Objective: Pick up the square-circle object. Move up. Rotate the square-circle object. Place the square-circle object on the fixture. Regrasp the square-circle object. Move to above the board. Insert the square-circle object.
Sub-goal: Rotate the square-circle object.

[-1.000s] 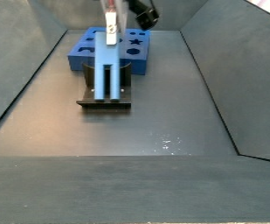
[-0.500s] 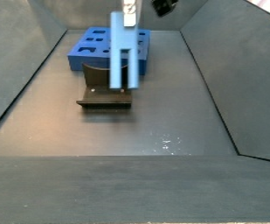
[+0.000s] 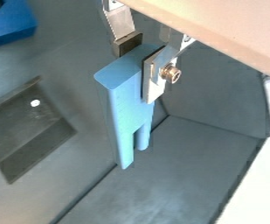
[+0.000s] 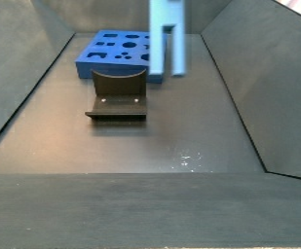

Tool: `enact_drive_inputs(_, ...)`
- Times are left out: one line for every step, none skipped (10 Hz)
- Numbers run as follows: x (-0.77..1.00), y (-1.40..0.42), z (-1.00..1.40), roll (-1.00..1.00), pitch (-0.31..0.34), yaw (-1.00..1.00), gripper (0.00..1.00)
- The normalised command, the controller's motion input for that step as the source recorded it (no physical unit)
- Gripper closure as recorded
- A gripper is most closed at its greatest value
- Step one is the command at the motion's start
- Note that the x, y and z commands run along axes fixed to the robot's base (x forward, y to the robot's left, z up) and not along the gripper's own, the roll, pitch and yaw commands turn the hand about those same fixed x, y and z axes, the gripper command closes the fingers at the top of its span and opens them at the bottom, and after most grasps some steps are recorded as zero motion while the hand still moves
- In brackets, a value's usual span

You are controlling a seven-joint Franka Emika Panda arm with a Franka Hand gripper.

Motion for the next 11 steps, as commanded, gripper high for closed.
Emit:
enact_drive_inputs(-0.76, 0.06, 0.33, -0.17, 0.009, -0.07, 1.00)
enact_drive_inputs(-0.59, 0.04, 0.14, -0.18, 0.009, -0.06, 1.00)
enact_drive_inputs(-0.46, 0.04, 0.04, -0.16, 0.006, -0.06, 1.00)
enact_drive_inputs(-0.31, 0.03, 0.02, -0.15, 0.011, -0.05, 1.00)
enact_drive_inputs(0.00, 0.00, 0.00, -1.00, 0.041, -0.55, 1.00)
enact_drive_inputs(0.07, 0.03, 0.00, -1.00, 0.060, -0.55, 1.00)
enact_drive_inputs(0.02, 0.06, 0.04, -1.00, 0.082, -0.54, 1.00)
enact_drive_inputs(-0.05, 0.02, 0.05, -1.00, 0.113, -0.55, 1.00)
enact_drive_inputs(-0.06, 0.01, 0.05, -1.00, 0.132, -0.55, 1.00)
enact_drive_inputs(-0.03, 0.02, 0.04, -1.00, 0.184, -0.54, 1.00)
enact_drive_inputs(-0.03, 0.02, 0.04, -1.00, 0.207, -0.53, 1.00)
